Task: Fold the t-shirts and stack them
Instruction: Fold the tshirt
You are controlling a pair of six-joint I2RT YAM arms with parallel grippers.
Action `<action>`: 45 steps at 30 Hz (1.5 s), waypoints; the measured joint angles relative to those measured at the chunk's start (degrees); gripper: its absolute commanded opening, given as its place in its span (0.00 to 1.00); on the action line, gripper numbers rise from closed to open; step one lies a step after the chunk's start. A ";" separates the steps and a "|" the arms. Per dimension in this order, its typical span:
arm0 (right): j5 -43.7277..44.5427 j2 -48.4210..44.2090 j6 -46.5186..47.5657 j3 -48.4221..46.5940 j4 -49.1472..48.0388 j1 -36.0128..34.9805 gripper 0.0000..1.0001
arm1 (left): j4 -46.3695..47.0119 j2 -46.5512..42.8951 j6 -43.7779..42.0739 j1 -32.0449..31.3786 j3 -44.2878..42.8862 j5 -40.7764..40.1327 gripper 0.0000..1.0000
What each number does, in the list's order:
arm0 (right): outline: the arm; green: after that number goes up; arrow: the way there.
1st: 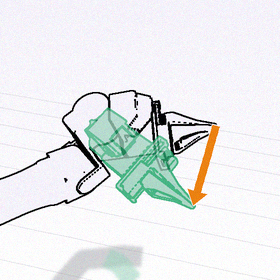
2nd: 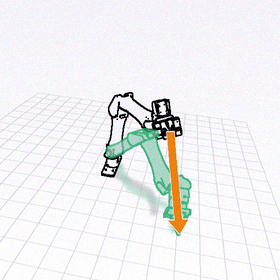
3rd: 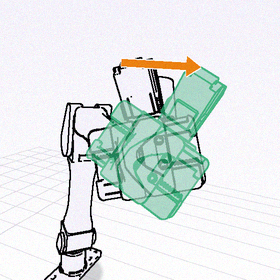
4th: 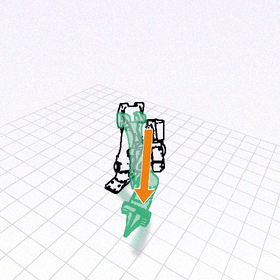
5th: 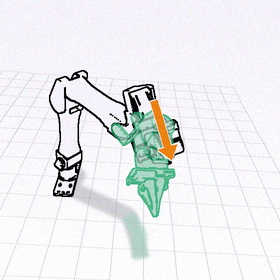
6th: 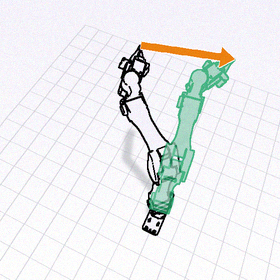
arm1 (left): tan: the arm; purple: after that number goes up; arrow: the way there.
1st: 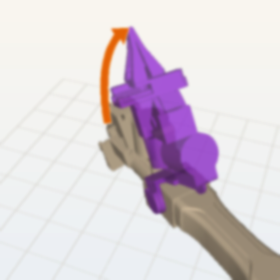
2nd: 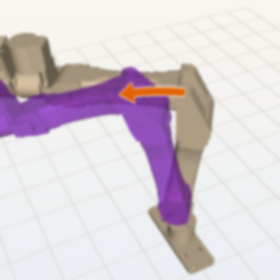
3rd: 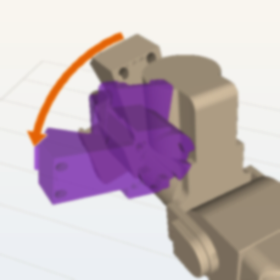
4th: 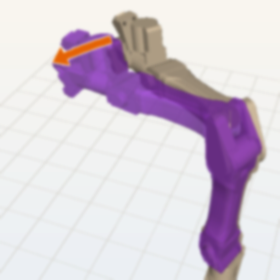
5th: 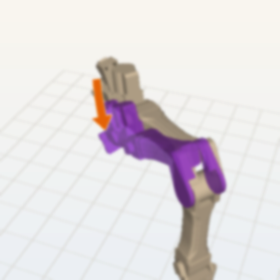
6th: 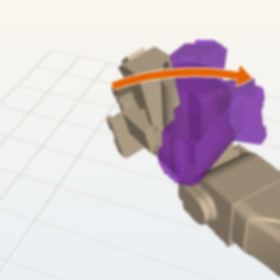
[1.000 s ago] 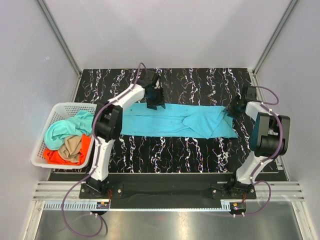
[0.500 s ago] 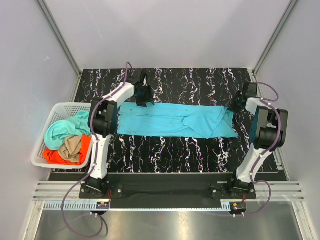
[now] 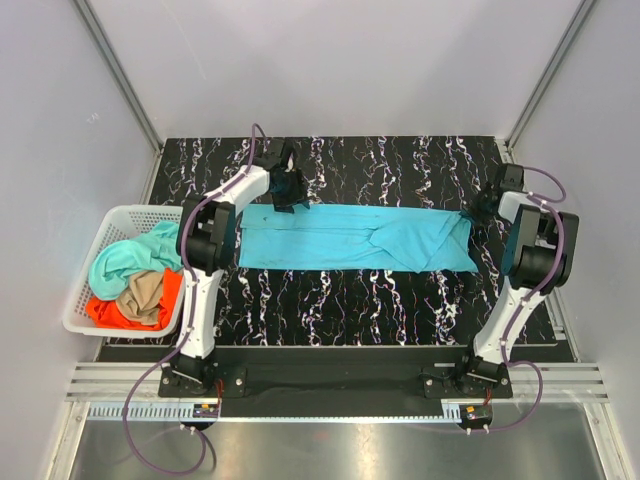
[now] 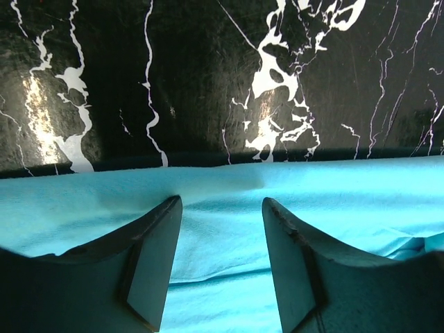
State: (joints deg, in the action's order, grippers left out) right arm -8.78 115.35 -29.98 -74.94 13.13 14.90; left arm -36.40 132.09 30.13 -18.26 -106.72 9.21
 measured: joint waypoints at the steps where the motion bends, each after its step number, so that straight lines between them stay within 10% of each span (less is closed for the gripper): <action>1: -0.11 0.00 -0.39 0.17 -0.46 0.33 0.05 | 0.11 0.00 0.24 0.00 0.02 -0.13 0.58; 22: -18.29 19.17 -0.39 -26.95 -4.37 1.62 0.02 | 1.22 -0.24 3.50 1.25 0.37 -2.86 0.61; 31: -19.17 23.23 -0.87 -34.62 0.61 2.01 0.44 | -4.66 -1.79 0.28 2.38 0.09 -3.34 0.66; 35: -15.37 20.31 -0.48 -35.10 6.21 2.45 0.79 | -7.52 -6.56 -1.33 2.69 3.32 -5.88 0.66; 45: -10.01 3.37 -1.88 -20.35 11.72 2.62 0.55 | -5.88 -22.21 -4.09 -0.81 21.57 -5.62 0.65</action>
State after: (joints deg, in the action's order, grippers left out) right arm -18.79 118.72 -31.86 -95.29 24.84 17.52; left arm -42.28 109.89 26.04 -19.07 -85.14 3.60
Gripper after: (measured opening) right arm 0.579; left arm 0.657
